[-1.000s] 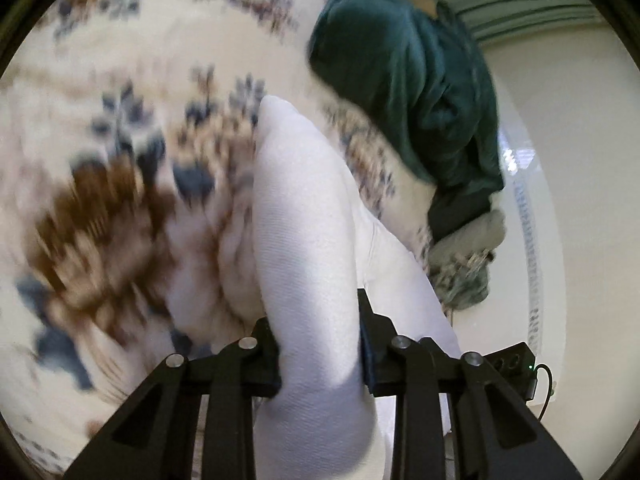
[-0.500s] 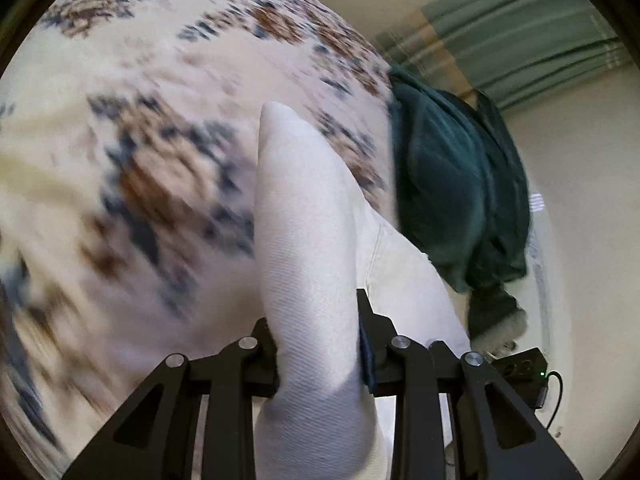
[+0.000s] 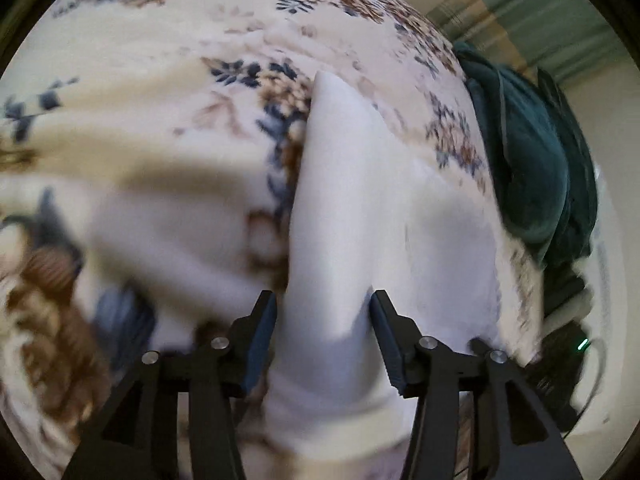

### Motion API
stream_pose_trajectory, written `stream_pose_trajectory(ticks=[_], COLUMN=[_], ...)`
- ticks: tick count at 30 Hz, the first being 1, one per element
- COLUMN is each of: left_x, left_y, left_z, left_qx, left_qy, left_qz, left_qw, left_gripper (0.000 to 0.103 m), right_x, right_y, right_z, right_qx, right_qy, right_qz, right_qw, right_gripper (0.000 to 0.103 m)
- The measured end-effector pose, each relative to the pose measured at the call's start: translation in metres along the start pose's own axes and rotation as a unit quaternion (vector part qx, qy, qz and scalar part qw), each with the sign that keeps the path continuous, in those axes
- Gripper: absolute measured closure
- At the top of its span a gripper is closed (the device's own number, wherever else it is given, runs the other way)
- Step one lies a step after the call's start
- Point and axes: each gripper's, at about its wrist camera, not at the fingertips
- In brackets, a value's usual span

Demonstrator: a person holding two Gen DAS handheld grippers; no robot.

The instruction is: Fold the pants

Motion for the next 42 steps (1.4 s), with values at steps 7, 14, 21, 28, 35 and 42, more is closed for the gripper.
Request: stream_pose_trajectory(ticks=[7,14,21,28,35,42], left_x=[-0.014,-0.062,-0.11,-0.182,-0.263,-0.343], left_y=[0.008,0.064,0.13,0.189,0.246,0.28], left_z=[0.016,0.036,0.069,0.116,0.177,0.227], left_qx=[0.008,0.043,0.066,0.083,0.11,0.099], left_qy=[0.01,0.054,0.08,0.121,0.157,0.178], left_qz=[-0.072,-0.176,-0.212,-0.226,-0.216,-0.189], left_qw=[0.9973,0.982,0.9718,0.9629,0.9574,0.9606], left_gripper=[0.046,0.008,0.008,0.008,0.008,0.008], right_x=[-0.034,-0.1,-0.197,-0.306,-0.427,-0.535], right_y=[-0.03,-0.07,-0.102,-0.125,-0.151,-0.18], right_z=[-0.006,0.016,0.062,0.114,0.188,0.262], right_qx=[-0.062,-0.11,-0.147,-0.162,-0.188,-0.217], right_qy=[0.003,0.048,0.084,0.124,0.166,0.205], right_qz=[0.138,0.24,0.255,0.254,0.244,0.24], right_qw=[0.989,0.963,0.952,0.946,0.937,0.924], right_gripper=[0.004,0.0,0.0,0.0,0.0,0.0])
Point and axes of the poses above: each gripper's, at about its wrist camera, not at the fingertips, and x roughly the way its jaws point, y to its right, z to its underside, and after that the axes turned 8 degrees about -y, right-handed
